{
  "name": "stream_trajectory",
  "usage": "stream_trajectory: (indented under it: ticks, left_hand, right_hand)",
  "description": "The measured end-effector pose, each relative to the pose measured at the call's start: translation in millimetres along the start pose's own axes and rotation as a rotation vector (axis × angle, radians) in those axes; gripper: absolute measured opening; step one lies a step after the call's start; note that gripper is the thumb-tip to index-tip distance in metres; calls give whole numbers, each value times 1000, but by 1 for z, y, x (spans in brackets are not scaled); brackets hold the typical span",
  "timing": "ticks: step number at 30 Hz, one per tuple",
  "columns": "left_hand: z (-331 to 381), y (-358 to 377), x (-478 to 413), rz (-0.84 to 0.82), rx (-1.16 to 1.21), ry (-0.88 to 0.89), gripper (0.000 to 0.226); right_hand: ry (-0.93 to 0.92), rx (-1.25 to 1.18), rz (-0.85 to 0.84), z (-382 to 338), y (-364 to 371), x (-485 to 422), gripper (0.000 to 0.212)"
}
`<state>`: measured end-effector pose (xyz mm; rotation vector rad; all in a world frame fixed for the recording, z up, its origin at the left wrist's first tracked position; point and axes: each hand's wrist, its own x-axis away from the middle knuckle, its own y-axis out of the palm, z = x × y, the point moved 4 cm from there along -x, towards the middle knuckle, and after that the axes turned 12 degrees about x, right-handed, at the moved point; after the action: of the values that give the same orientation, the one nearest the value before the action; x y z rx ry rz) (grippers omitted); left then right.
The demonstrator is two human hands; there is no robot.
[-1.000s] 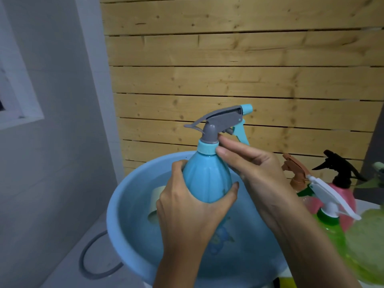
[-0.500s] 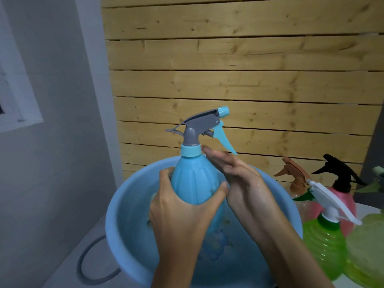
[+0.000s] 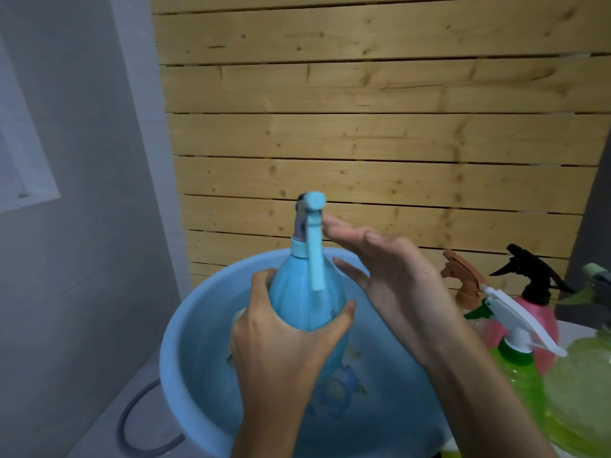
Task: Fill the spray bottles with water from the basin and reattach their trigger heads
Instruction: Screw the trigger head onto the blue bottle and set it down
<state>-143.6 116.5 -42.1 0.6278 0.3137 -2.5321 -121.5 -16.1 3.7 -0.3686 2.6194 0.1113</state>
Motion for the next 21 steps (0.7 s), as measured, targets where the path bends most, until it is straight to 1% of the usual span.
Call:
stream_trajectory:
  ticks: [2, 3, 5, 6, 9, 12, 15, 16, 17, 18, 20, 21]
  left_hand:
    - [1, 0, 0, -4, -4, 4, 73]
    - [1, 0, 0, -5, -3, 6, 74]
    - [2, 0, 1, -10, 0, 15, 73]
    - [2, 0, 1, -16, 3, 19, 73]
    - [5, 1, 1, -26, 9, 20, 71]
    - [5, 1, 1, -20, 19, 14, 73]
    - [4, 1, 2, -30, 25, 34, 71]
    - [4, 1, 2, -37, 27, 31, 70]
    - [4, 2, 2, -40, 27, 28, 71]
    - [4, 2, 2, -40, 23, 27, 71]
    - [3, 2, 2, -47, 16, 25, 72]
    - [3, 3, 1, -57, 21, 21, 72]
  right_hand:
    - [10, 49, -5, 3, 5, -1, 35]
    - [22, 54, 20, 5, 6, -2, 29]
    - [71, 33, 73, 10, 5, -3, 10]
    - [101, 32, 88, 13, 5, -3, 8]
    - [167, 41, 123, 15, 6, -2, 21]
    - [145, 40, 172, 12, 8, -1, 45]
    - [138, 94, 237, 14, 5, -1, 69]
    - [146, 108, 225, 16, 4, -1, 74]
    - [159, 99, 195, 15, 6, -1, 74]
    - [167, 78, 159, 16, 8, -1, 67]
    - [180, 81, 84, 12, 10, -1, 38]
    - [173, 101, 53, 8, 13, -1, 28]
